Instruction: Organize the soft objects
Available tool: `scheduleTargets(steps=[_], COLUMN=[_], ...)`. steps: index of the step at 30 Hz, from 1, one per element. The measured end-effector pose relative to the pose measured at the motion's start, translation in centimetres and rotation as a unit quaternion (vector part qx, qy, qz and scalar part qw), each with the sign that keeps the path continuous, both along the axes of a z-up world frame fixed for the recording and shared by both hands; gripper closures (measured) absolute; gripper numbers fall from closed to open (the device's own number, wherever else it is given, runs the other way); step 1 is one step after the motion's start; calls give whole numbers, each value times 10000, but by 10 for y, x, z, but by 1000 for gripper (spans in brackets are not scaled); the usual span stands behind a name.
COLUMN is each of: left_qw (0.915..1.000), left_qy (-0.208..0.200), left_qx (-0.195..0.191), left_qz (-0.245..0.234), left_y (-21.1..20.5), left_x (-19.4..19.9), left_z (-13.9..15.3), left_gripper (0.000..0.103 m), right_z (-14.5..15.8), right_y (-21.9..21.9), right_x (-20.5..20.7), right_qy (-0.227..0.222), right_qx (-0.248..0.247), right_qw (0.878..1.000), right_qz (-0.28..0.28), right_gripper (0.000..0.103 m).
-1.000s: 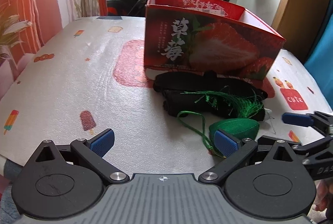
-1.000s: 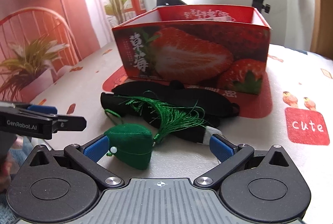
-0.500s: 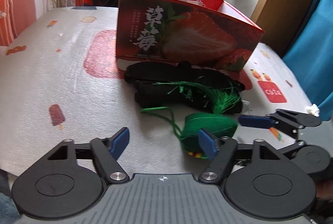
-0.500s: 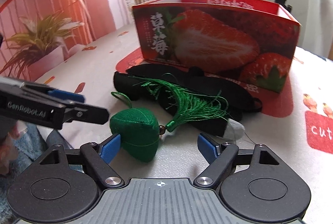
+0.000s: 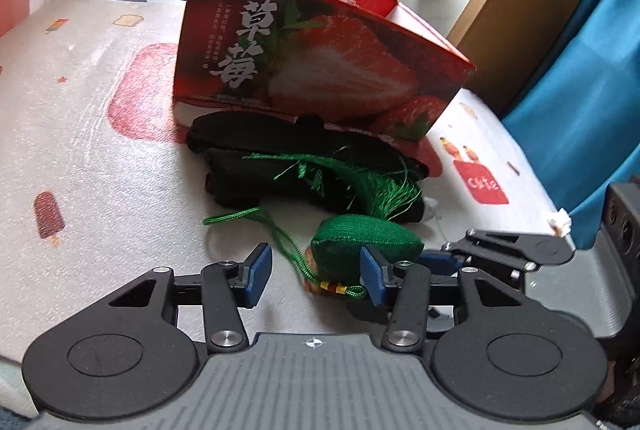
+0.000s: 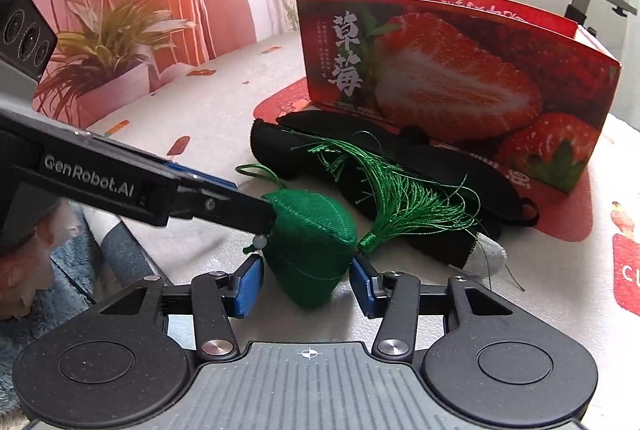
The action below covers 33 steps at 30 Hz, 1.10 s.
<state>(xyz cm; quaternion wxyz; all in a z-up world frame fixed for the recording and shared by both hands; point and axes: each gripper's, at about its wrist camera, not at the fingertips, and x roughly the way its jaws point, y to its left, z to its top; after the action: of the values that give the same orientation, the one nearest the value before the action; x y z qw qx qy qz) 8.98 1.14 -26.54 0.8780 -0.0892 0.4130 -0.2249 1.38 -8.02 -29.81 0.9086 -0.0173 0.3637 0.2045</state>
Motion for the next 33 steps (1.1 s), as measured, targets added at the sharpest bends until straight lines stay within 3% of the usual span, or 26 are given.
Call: scheduleTargets(steps=[10,17,28,33], left_qw=[9973,9967,9936,9885], left_qy=[-97,17,-771,-1089], left_qx=[-368,-545,-608,-926], left_qz=[-632,-606,-552,-495], left_y=[-14,-14,-8,-4], left_x=[6,7,-7,-2], left_z=[-2,-9,26,60], left_gripper=[53,53,54,54], right_z=[1,3,34,68], right_y=[-5,-5,2,1], right_x=[3,4,-8,-5], right_qy=[-51,-73,-693,-1115], right_qx=[-63,-108,-298,-430], right_qw=[9998,9997,9971,9928], right_qz=[-164,-185,-105,-68], right_gripper=[59,59,59,59])
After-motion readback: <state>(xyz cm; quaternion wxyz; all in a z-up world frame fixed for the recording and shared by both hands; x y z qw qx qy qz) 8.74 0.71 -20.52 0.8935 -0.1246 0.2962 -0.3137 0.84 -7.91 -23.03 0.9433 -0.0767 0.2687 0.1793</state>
